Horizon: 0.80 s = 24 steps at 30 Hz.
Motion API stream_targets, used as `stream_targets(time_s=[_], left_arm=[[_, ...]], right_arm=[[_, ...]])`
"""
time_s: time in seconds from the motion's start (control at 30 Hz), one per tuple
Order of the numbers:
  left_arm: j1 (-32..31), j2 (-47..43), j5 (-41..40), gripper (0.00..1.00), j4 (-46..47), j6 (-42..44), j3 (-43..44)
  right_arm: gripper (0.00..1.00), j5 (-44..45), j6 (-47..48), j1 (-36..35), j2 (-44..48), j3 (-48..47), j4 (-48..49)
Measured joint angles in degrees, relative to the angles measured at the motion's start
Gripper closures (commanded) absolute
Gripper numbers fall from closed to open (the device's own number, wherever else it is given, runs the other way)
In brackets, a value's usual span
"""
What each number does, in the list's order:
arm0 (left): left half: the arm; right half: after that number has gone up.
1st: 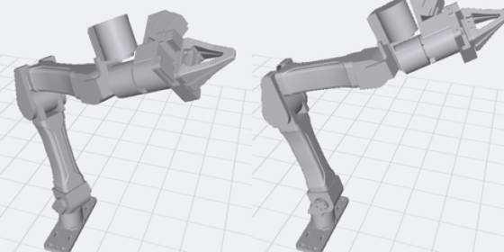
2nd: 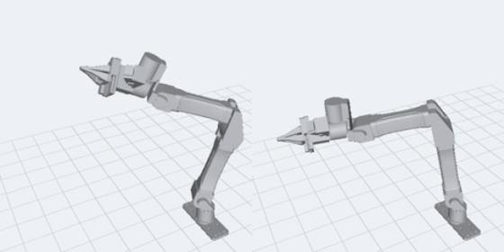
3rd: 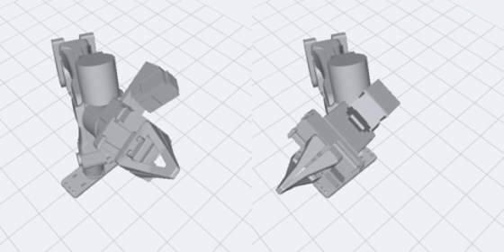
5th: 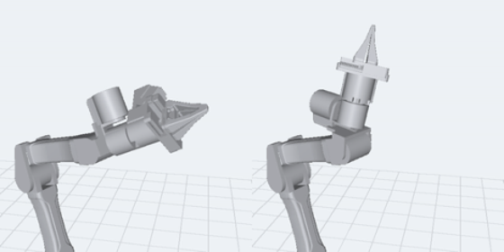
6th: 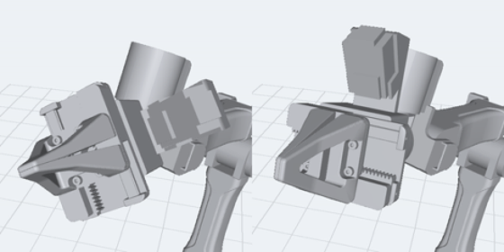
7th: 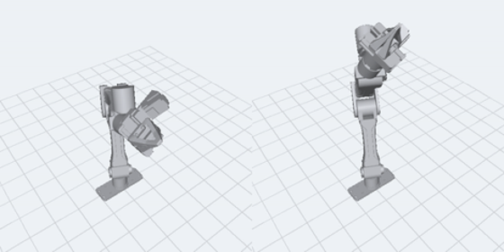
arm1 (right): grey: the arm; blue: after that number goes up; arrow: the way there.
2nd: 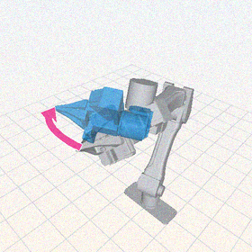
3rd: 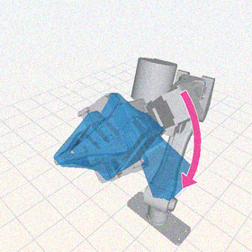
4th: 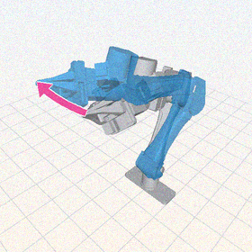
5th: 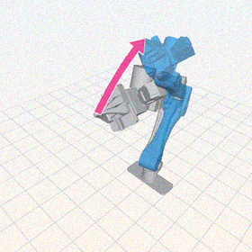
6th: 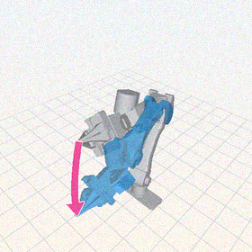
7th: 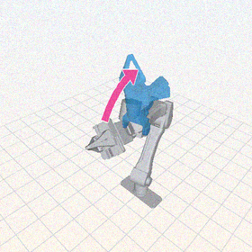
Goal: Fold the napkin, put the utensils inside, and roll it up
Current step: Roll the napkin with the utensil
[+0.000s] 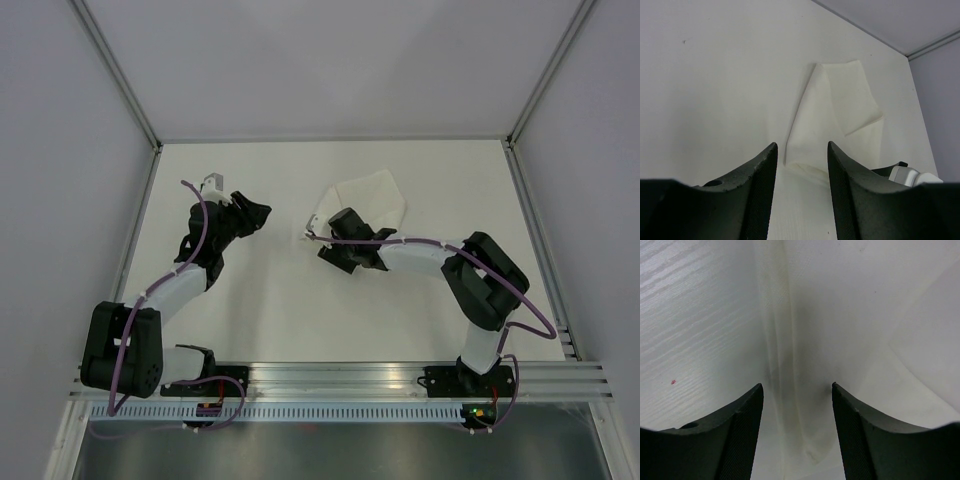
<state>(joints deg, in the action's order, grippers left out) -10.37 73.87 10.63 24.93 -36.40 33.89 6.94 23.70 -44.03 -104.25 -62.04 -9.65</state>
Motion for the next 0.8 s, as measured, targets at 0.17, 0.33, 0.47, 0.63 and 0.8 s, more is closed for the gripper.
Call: stream_targets(time_s=[0.17,0.33,0.47,0.63,0.8], left_arm=[[0.0,0.0,0.0,0.51,-0.4,0.0,0.0],[0.0,0.1,0.1,0.52,-0.9,0.1,0.0],[0.0,0.6,0.2,0.53,-1.0,0.1,0.4],[0.0,1.0,0.2,0.53,-1.3,0.5,0.7],[0.0,2.1,0.4,0.54,-1.3,0.7,1.3]], right_arm=[[0.37,-1.3,0.2,0.0,0.3,1.9,1.0],[0.41,-2.0,0.6,0.0,0.6,2.7,2.1],[0.42,-2.8,1.0,0.0,0.6,2.8,2.3],[0.45,-5.7,1.3,0.9,0.4,2.8,2.3],[0.46,-9.9,1.7,3.3,0.1,1.9,1.0]])
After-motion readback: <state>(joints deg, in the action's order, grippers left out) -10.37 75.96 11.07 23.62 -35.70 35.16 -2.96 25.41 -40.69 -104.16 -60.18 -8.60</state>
